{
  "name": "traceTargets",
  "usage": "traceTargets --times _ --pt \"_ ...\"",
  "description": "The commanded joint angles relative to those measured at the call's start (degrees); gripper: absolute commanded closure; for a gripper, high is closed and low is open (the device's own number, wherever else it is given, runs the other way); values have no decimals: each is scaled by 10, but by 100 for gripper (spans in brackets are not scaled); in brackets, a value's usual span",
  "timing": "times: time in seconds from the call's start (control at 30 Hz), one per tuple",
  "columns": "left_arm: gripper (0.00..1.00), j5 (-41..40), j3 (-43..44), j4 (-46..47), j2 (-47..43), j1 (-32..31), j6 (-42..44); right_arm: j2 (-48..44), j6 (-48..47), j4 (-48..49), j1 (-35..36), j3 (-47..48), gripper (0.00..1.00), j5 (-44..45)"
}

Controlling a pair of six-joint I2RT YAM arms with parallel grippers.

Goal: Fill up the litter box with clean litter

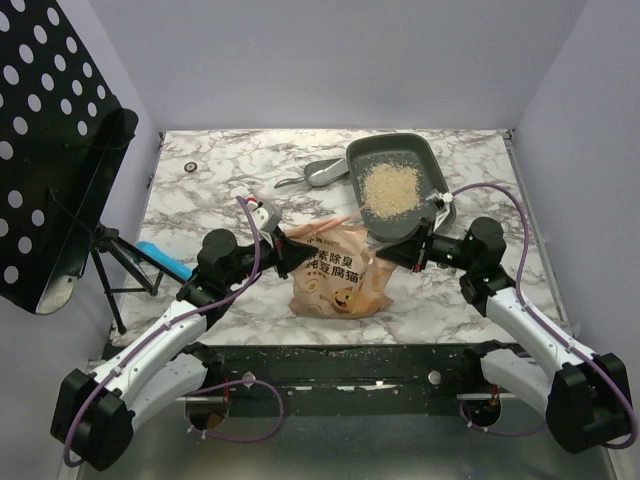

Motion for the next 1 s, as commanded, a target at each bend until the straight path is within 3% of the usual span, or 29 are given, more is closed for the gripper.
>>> traceTargets --times 0.0,0.27,0.43,0.7,0.8,0.87,0.97 --pt "100 3 51 59 -10 59 -37 14 5 41 -3 78 100 10" --pt "100 34 -28 60 -64 69 -167 -27 49 -18 -3 -9 100 -15" --pt "100 54 -30 -75 -50 71 -211 14 67 -100 -3 -25 100 -48" --pt "100 92 -47 -200 -50 72 -272 64 115 -181 -3 -23 100 -84" --pt "100 107 -53 -265 -41 72 -291 101 165 -178 -3 -38 100 -96" --pt "100 146 -71 -252 -25 71 -313 131 214 -131 -4 -56 100 -121" --pt "100 168 -61 -309 34 73 -299 160 234 -115 -4 -60 100 -121"
